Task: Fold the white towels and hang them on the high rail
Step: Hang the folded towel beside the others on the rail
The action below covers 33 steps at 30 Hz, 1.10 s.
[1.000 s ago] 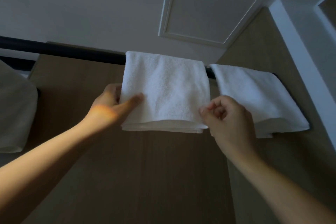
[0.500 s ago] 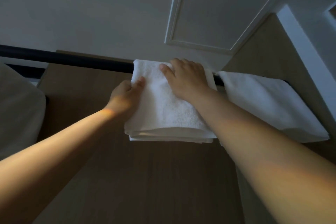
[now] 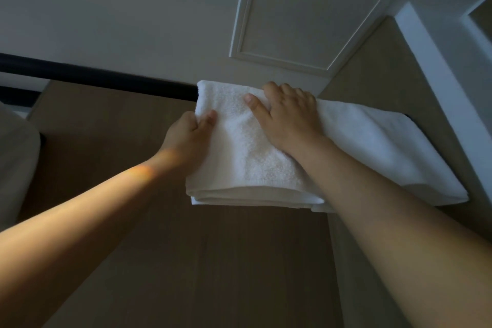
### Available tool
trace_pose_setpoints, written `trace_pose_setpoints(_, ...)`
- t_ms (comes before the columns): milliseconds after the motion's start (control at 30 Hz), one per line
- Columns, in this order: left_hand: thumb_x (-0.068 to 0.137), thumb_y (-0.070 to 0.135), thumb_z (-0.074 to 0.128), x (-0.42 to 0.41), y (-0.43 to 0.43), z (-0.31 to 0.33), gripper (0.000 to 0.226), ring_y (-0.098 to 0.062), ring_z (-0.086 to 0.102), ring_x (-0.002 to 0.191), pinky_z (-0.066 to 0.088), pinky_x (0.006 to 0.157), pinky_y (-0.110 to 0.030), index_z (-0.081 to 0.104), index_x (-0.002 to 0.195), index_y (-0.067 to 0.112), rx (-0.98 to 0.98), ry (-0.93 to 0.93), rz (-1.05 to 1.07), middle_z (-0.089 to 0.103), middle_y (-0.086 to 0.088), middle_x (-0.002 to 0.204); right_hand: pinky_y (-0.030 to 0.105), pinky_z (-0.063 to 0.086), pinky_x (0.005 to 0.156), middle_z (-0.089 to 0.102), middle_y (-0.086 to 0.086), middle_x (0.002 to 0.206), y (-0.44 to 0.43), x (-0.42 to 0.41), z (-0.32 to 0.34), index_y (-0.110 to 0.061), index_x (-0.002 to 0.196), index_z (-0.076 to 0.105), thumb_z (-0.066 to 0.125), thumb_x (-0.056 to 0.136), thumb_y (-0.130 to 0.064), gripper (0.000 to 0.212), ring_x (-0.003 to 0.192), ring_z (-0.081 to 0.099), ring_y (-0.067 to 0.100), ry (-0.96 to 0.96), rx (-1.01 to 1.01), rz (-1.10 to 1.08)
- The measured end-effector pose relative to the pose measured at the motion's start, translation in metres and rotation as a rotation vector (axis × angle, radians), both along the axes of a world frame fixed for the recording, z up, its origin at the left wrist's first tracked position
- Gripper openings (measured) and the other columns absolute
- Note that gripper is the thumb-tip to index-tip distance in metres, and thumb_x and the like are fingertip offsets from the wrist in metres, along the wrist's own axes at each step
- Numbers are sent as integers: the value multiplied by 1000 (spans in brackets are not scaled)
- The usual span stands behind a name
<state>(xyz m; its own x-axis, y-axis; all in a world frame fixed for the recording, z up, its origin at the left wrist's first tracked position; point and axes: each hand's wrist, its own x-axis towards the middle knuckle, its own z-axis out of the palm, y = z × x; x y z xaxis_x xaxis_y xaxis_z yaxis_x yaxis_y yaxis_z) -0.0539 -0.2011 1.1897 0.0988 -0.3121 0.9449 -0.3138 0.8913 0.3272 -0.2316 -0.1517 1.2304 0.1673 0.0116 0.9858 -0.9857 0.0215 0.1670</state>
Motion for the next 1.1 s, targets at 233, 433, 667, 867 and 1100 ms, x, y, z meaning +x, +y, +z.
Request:
trace_pose_setpoints(233,99,50,39,-3,-3,2,50,-14,57,76,37,57,-25,58,101,3,-18,8,10,62,-5,95,40,33,100,62,10,115,1,-11,2,-14,116,54,25,97,-64,60,110,54,31,-25,17,11)
trace_pose_setpoints(433,98,50,41,-5,0,2,46,-13,60,81,39,59,-24,59,106,9,9,8,-31,63,-3,100,40,35,100,61,10,115,6,-16,0,-14,115,54,25,97,-64,61,110,54,30,-36,46,10)
trace_pose_setpoints(667,95,51,48,1,7,-3,45,-17,63,87,44,61,-26,59,112,11,36,-37,-10,66,-3,103,40,32,107,57,12,127,18,-14,-1,-11,129,50,26,99,-60,62,120,50,29,-48,164,-2)
trace_pose_setpoints(867,93,52,50,13,32,-35,45,-15,62,84,46,60,-27,58,116,14,32,-144,126,65,-1,101,37,30,109,46,11,141,49,-17,-41,-13,139,44,43,100,-46,51,130,41,27,-35,156,112)
trace_pose_setpoints(1100,70,74,40,22,48,-146,72,-10,62,88,52,76,-30,54,116,21,41,-319,207,64,5,99,32,41,98,52,-3,129,67,-21,-174,-22,130,55,38,90,-52,53,119,48,17,47,351,154)
